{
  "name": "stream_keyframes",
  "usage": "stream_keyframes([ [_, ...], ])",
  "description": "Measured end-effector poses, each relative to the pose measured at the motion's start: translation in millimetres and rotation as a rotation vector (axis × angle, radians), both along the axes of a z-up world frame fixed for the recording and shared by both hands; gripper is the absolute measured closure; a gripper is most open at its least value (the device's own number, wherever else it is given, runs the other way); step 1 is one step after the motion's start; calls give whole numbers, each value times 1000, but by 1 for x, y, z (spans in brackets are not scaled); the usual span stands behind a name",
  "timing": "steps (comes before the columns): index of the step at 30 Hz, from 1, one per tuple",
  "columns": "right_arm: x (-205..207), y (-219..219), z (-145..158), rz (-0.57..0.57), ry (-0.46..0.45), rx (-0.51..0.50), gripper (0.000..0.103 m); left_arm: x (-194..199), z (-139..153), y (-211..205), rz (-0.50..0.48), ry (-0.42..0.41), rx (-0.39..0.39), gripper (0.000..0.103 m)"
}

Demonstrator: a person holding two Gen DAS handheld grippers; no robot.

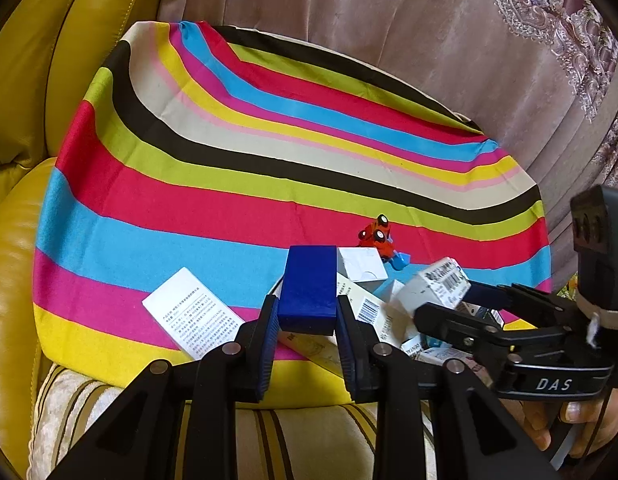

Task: Organize rigid objects
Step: 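Grasp the white barcode medicine box with the right gripper while the left holds the blue box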

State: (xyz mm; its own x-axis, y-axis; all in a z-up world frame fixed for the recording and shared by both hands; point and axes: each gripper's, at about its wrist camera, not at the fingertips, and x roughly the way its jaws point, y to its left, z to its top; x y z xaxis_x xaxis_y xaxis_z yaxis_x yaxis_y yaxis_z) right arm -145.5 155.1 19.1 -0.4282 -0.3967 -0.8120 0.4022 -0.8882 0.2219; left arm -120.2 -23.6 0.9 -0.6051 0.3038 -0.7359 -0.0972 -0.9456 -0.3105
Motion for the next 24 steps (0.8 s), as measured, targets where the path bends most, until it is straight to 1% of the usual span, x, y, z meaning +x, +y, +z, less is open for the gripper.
stream_keyframes([
  [5,16,15,10,-40,30,-16,25,9,7,1,4,13,23,74],
  [9,34,33,20,-87,63,-20,25,17,15,8,-16,32,45,74],
  [15,64,75,31,-180,84,-38,25,34,28,35,-88,56,58,74],
  [24,106,147,32,-327,71,-41,25,56,41,81,-204,71,52,74],
])
